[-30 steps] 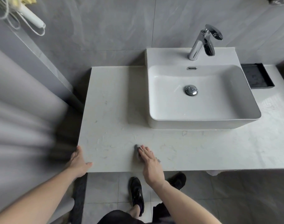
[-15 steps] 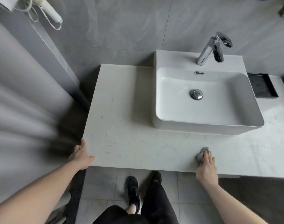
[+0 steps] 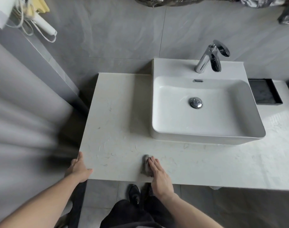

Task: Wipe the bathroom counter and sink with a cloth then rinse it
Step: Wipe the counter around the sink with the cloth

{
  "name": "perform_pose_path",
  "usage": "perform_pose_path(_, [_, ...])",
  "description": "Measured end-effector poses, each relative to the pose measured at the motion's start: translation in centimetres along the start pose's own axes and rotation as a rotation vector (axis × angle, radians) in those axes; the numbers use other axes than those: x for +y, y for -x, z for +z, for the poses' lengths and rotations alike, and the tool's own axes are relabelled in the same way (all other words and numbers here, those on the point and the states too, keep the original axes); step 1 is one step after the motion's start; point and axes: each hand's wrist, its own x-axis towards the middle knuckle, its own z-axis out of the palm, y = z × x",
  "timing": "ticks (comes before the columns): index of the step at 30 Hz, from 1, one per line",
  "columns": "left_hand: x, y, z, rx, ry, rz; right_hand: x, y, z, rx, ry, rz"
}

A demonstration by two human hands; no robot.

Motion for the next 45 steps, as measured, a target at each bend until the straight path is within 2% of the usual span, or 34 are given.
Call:
perform_pose_path(3, [0.0, 0.2, -0.1, 0.01, -0.003, 0.011, 3.8, 0.3, -2.5, 0.116, -0.094, 0.082])
perform_pose_path(7, [-0.4, 0.9, -0.3, 0.01, 0.011, 0.022, 8.0, 0.9, -6.3, 0.257, -0.069, 0.282])
perform_pose_path(15, [-0.9, 0.8, -1.0, -0.017, -0.038, 0.101, 9.5, -0.9, -5.2, 0.18, 0.077, 0.444])
perform_pose_path(19, [-2.7, -0.5, -1.9, -0.026, 0.122, 0.168, 5.7, -2.1, -1.1, 0.287, 0.087, 0.527])
perform_pose_path(21, [-3.6, -1.6, -2.5, -0.037, 0.225, 0.219, 2.5, -2.8, 1.5, 0.34, 0.071, 0.509])
perform_pose_path(25, [-4.4, -3.6, -3.5, -0.077, 0.254, 0.275, -5.4, -3.6, 7.9, 0.357, 0.046, 0.358])
perform_pose_path(30, [-4.8, -4.8, -4.4, -0.103, 0.243, 0.304, -15.3, -4.6, 15.0, 0.273, 0.048, 0.123])
perform_pose_path(33, [-5.3, -5.3, -5.0, -0.115, 0.219, 0.325, -17.5, -5.7, 16.5, 0.296, 0.025, 0.116])
perform_pose_path(38, [-5.6, -5.9, -5.3, -0.129, 0.196, 0.359, -14.2, -4.5, 15.0, 0.326, -0.076, 0.068])
perform_pose_path(42, [-5.7, -6.0, -5.2, -0.14, 0.217, 0.362, -9.6, -2.1, 11.2, 0.554, -0.169, 0.234])
perform_pose_path(45, [-5.9, -6.1, -5.2, -0.138, 0.229, 0.354, -6.3, -1.6, 7.3, 0.661, -0.165, 0.418])
